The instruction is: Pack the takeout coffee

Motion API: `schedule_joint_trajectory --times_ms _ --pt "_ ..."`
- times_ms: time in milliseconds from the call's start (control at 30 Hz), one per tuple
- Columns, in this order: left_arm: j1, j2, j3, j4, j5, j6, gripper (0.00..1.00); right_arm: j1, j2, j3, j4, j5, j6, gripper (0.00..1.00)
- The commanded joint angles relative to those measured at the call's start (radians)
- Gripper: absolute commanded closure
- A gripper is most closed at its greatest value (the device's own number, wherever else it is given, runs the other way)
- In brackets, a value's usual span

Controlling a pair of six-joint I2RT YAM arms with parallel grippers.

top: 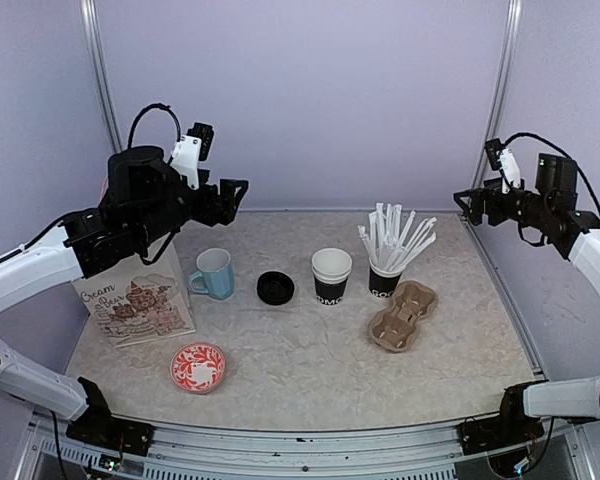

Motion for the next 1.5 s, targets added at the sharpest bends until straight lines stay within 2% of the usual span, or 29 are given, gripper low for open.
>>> schedule_joint_trajectory --times_ms 0,133,333,433,567,667,800,967,1100,1233,1467 --pt "-0.023 0.024 -0.056 0.079 0.058 0.050 0.13 -0.011 -0.048 -0.012 -0.061 -0.126 -0.070 0.02" --pt "-0.025 0.063 -0.079 0.100 0.066 0.065 0.12 0.026 -0.051 0.023 -0.173 -0.332 -0.202 0.14" --pt "0.034 0.152 -0.057 0.089 0.178 -0.019 0.16 0.241 0.026 0.173 -0.373 -0.346 -0.392 0.26" --pt "0.057 0.187 -0.025 0.081 0.229 -0.066 0.19 0.415 0.111 0.267 -0.444 -0.224 -0.468 0.30" --pt "0.071 0.239 0.048 0.007 0.250 -0.106 0.21 0.655 0.256 0.339 -0.450 0.060 -0.536 0.39" --pt "0.077 0.267 0.077 -0.019 0.235 -0.126 0.22 0.770 0.390 0.419 -0.465 0.207 -0.540 0.43" --pt "0.096 0.251 0.032 0.007 0.266 -0.148 0.22 0.797 0.608 0.633 -0.592 0.258 -0.472 0.49" --pt "0.122 0.211 -0.019 0.009 0.286 -0.168 0.22 0.799 0.755 0.716 -0.623 0.305 -0.411 0.55" --pt "0.129 0.168 -0.043 0.008 0.261 -0.195 0.22 0.799 0.835 0.756 -0.629 0.345 -0.371 0.62" --pt "0.118 0.129 -0.070 0.040 0.303 -0.199 0.21 0.799 0.878 0.772 -0.630 0.339 -0.359 0.66" --pt "0.118 0.137 -0.059 0.025 0.327 -0.214 0.22 0.799 0.922 0.776 -0.638 0.320 -0.346 0.72"
